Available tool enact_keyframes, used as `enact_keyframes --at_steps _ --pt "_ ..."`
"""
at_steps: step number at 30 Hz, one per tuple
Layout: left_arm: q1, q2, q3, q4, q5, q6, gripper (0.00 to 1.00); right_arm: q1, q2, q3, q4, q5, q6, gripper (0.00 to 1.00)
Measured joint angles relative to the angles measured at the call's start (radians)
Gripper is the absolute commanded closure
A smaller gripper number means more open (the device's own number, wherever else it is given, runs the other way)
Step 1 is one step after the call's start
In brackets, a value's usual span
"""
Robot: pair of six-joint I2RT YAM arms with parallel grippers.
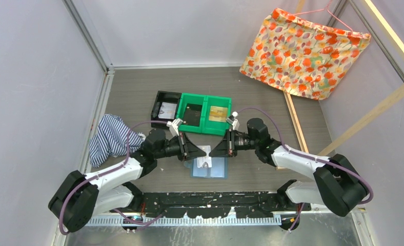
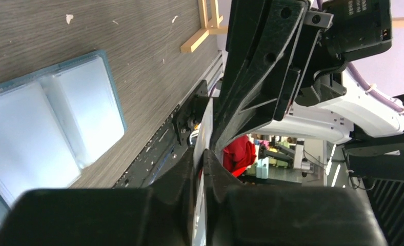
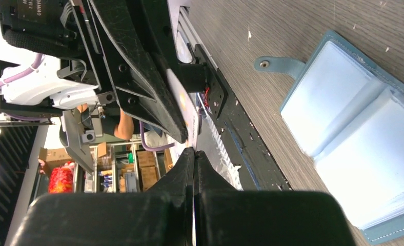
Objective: Take the credit cards out of the card holder
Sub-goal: Place the credit card in the storage box.
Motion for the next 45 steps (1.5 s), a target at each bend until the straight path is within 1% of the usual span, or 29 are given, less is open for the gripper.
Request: enact_keyframes --at_steps 1,2,3,4,6,7,9,11,14,15,18,19,20,22,24,25,27,31,35,41,45 --pt "0.002 -0.002 -0.008 -0.001 -0.002 -0.003 0.99 0.000 0.008 -0.001 0.006 -0.002 0.000 0.95" --pt "0.003 -0.004 -0.013 0.002 -0.001 -0.008 0.99 0.001 0.016 -0.003 0.008 -0.002 -0.001 0.77" --pt "0.003 -0.006 -0.013 0.002 -0.001 -0.010 0.99 0.002 0.028 -0.004 0.009 -0.002 0.000 0.53" --pt "0.004 -0.007 -0.014 -0.001 -0.003 -0.012 0.99 0.002 0.037 -0.004 0.008 -0.002 0.000 0.41" --pt "0.006 -0.011 -0.014 -0.006 -0.003 -0.014 0.99 0.003 0.041 -0.004 -0.018 0.003 -0.004 0.26" --pt "0.008 -0.016 -0.013 -0.012 -0.003 -0.014 0.99 0.003 0.037 -0.003 -0.045 0.008 -0.020 0.21" --pt "0.015 -0.041 -0.012 -0.052 -0.022 -0.010 0.99 0.003 0.004 0.006 -0.153 0.041 -0.065 0.15" --pt "0.019 -0.081 -0.002 -0.128 -0.056 0.006 0.99 0.003 -0.062 0.027 -0.313 0.101 -0.133 0.14" --pt "0.026 -0.150 0.063 -0.309 -0.154 0.043 0.99 -0.002 -0.182 0.125 -0.603 0.243 -0.269 0.13" --pt "0.029 -0.167 0.095 -0.364 -0.198 0.058 0.99 -0.005 -0.191 0.138 -0.628 0.257 -0.282 0.13" --pt "0.058 -0.198 0.245 -0.543 -0.403 0.114 0.99 -0.011 -0.249 0.220 -0.784 0.426 -0.350 0.13" --pt "0.077 -0.185 0.315 -0.609 -0.463 0.132 0.99 -0.012 -0.269 0.234 -0.818 0.483 -0.356 0.13" --pt "0.113 -0.172 0.352 -0.633 -0.492 0.143 0.99 -0.012 -0.302 0.244 -0.856 0.565 -0.362 0.13" --pt "0.235 -0.091 0.468 -0.704 -0.501 0.167 0.99 -0.013 -0.355 0.248 -0.896 0.663 -0.368 0.13" --pt "0.374 0.005 0.550 -0.700 -0.489 0.168 0.99 -0.014 -0.411 0.250 -0.932 0.756 -0.372 0.13" --pt "0.427 0.055 0.567 -0.681 -0.487 0.164 0.99 -0.014 -0.424 0.253 -0.945 0.783 -0.375 0.13" --pt "0.489 0.137 0.558 -0.656 -0.493 0.140 0.99 -0.014 -0.429 0.267 -0.977 0.832 -0.378 0.13" --pt "0.499 0.230 0.525 -0.654 -0.508 0.090 0.99 -0.014 -0.415 0.276 -1.008 0.879 -0.376 0.13" --pt "0.495 0.261 0.525 -0.615 -0.530 0.056 1.00 -0.014 -0.422 0.274 -1.014 0.903 -0.367 0.13" --pt "0.495 0.299 0.525 -0.555 -0.633 0.004 0.99 -0.014 -0.391 0.274 -1.010 0.906 -0.367 0.13" --pt "0.495 0.369 0.536 -0.520 -0.657 -0.021 0.99 -0.014 -0.381 0.274 -1.011 0.906 -0.367 0.13"
